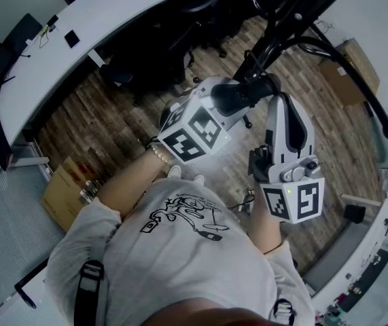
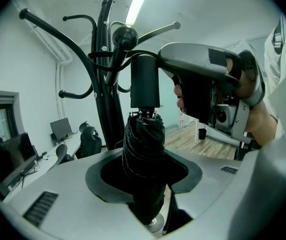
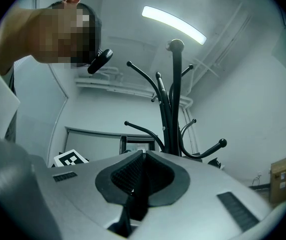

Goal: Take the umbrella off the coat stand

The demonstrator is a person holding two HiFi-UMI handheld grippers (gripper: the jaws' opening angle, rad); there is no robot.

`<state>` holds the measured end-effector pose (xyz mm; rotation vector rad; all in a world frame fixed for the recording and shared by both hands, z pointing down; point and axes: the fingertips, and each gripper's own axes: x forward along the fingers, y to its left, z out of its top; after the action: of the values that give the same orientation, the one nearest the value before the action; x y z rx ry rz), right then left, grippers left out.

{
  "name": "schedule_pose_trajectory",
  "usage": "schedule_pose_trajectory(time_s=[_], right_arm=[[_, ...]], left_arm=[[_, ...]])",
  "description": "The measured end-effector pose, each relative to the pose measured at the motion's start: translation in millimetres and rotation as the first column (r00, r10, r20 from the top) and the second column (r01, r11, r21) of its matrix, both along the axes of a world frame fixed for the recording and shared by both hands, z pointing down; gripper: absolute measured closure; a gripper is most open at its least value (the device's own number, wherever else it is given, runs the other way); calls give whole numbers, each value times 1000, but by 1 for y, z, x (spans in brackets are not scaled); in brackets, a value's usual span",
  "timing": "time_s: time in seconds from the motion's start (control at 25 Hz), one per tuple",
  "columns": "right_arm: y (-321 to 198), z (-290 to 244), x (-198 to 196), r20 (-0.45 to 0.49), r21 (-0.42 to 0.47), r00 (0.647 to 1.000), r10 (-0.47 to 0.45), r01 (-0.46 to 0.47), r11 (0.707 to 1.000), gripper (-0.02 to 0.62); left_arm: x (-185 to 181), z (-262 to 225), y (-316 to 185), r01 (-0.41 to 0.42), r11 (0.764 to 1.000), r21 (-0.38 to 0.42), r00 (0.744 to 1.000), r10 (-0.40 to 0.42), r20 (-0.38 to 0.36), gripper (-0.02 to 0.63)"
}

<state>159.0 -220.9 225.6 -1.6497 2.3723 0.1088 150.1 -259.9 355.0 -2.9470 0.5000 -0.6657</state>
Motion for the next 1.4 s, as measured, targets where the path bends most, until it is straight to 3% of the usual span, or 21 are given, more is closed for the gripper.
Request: schedule_pose_trajectory(time_s=[1.4], right_arm=[[-49, 70, -15, -66, -192, 998, -20, 7, 981, 563]], left_arm=[[-21, 75, -27, 60, 987, -150, 997, -53, 50, 407]])
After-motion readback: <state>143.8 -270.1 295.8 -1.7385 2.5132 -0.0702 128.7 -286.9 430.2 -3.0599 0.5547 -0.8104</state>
